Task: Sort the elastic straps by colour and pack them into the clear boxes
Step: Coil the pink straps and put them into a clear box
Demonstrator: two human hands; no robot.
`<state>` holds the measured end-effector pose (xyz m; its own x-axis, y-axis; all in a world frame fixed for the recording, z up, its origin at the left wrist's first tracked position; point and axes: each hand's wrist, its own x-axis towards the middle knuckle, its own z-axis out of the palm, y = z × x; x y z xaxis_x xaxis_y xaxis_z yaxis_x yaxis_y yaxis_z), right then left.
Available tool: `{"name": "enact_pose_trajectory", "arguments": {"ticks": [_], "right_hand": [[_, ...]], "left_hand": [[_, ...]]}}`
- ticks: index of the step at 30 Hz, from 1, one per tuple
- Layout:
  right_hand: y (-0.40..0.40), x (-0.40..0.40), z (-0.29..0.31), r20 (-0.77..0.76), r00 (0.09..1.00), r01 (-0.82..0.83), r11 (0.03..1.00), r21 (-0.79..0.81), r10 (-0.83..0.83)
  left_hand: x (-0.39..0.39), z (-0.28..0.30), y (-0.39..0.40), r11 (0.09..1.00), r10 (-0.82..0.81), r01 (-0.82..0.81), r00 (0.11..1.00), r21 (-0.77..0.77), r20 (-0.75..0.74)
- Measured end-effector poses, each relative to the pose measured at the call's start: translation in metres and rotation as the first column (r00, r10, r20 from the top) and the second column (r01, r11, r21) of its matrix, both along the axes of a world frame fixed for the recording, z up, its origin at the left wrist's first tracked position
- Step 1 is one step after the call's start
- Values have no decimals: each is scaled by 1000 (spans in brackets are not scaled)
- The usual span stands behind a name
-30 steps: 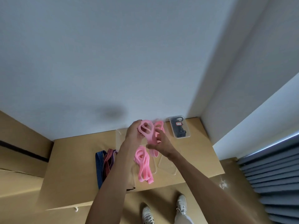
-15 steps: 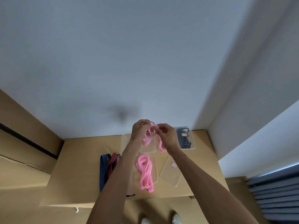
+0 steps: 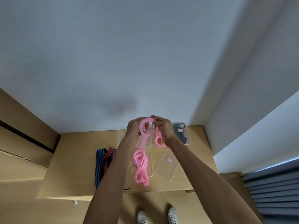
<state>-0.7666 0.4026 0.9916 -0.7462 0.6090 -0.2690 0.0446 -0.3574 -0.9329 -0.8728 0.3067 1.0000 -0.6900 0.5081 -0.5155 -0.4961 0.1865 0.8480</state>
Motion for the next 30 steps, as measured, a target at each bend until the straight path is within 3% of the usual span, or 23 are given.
{"name": "enact_pose_trajectory", "arguments": {"ticks": [3, 10, 19, 30], "right_hand": [[-3, 2, 2, 55, 998, 8, 998, 56, -11], [-7, 4, -2, 136, 987, 56, 976, 209, -86], [-12, 2, 15, 42, 998, 42, 977, 209, -52], [-4, -6, 2, 97, 991, 61, 959, 278, -91]], "left_hand": [[9, -2, -4, 987, -92, 101, 993, 128, -70], [4, -4, -5, 997, -65, 73, 970, 25, -235], [-1, -3, -11, 999, 37, -15, 869, 48, -494], [6, 5, -17, 989, -76, 114, 938, 93, -339]]}}
